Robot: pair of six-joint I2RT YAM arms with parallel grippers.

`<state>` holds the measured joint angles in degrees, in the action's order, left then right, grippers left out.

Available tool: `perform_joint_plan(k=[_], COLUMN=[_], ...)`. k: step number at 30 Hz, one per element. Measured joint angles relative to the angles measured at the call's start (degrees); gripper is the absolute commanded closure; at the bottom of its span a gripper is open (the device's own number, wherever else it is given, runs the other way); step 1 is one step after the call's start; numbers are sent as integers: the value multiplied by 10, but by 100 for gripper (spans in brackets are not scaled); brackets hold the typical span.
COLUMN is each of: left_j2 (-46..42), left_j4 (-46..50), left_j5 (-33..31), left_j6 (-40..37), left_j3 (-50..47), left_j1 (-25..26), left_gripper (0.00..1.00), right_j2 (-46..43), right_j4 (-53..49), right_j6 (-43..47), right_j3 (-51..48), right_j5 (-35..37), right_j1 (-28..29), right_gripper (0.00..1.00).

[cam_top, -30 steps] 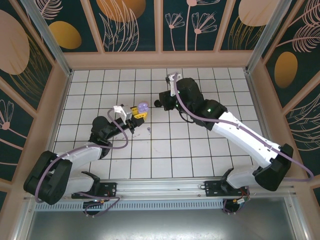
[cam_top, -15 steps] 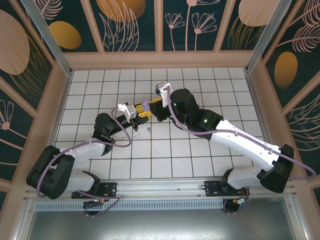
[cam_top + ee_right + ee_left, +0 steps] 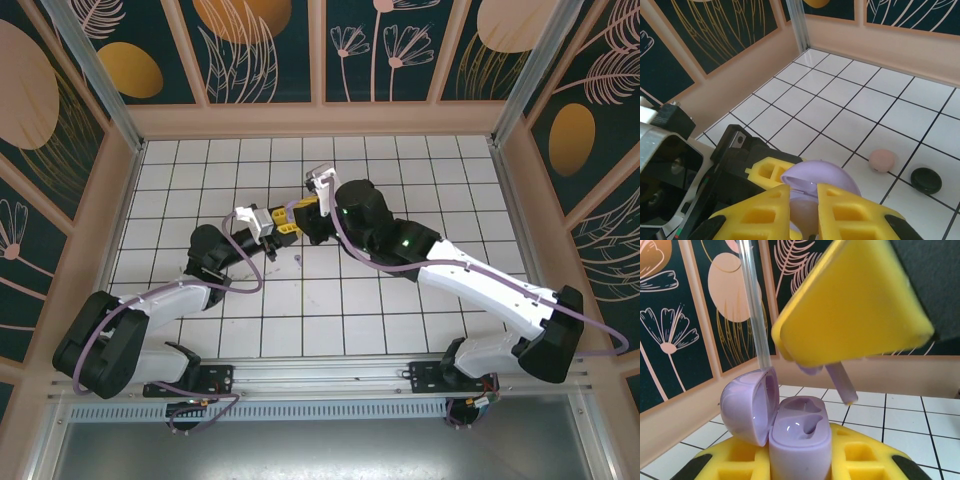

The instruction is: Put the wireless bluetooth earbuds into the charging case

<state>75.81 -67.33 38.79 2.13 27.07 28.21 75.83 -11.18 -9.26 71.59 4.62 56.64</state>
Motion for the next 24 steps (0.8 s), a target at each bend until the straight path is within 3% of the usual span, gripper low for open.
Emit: perform_joint_plan(k=[24], left_j2=[0], left_j4=[12], left_j5=[11], left_j6=[0], left_j3=[3], left_j1=[0], left_gripper=[100], right_j2=[9], right_j4=[8], right_j6=[0], right_j3=[4], right_j5=[5], right_j1=[1], right_gripper=[84])
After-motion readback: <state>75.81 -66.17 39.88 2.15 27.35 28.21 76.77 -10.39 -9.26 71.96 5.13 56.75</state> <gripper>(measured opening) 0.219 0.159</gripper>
